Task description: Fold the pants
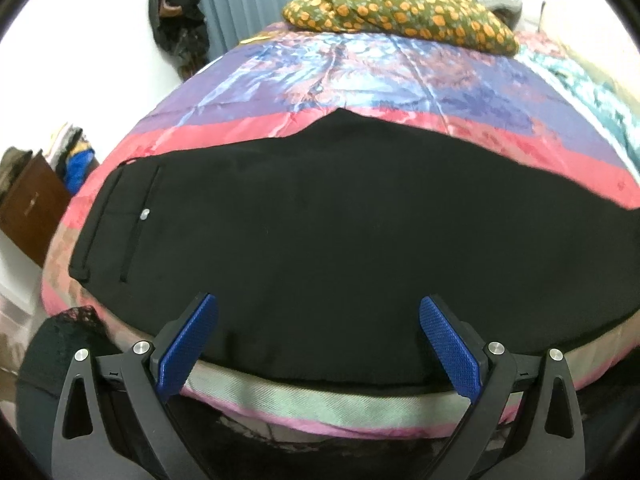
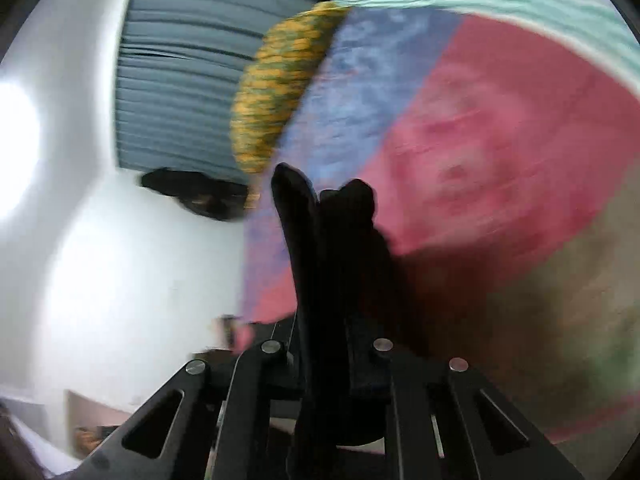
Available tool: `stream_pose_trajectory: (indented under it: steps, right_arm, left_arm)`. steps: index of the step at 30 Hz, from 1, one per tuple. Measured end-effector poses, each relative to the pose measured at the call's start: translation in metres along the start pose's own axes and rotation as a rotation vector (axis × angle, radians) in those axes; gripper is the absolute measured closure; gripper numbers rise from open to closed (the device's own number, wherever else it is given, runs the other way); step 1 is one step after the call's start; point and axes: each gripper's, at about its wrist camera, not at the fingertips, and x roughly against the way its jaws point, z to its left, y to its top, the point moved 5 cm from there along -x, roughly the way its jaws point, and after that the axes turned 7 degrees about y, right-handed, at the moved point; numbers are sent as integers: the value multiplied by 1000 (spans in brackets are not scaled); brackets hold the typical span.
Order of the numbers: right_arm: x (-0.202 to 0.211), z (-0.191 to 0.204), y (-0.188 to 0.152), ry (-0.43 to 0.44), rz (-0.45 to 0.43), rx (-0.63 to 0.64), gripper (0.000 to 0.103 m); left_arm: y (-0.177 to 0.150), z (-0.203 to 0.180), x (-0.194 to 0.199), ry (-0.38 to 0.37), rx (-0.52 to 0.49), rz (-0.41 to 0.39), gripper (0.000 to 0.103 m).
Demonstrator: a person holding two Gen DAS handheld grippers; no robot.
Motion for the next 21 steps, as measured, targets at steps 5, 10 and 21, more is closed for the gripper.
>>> stream_pose_trajectory:
  steps: [5,10,21]
  right_arm:
    - [-90,56,-54,183,50,-40,89]
    - [-215,82,-122,188,146,-45,88]
    - [-375,142,-277,-270,457,565,39]
  left_arm:
    - [6,8,-3,-61,64,3,2]
    - [11,30,-4,-90,143,4,2]
    - [2,71,-8,-121,296,49,2]
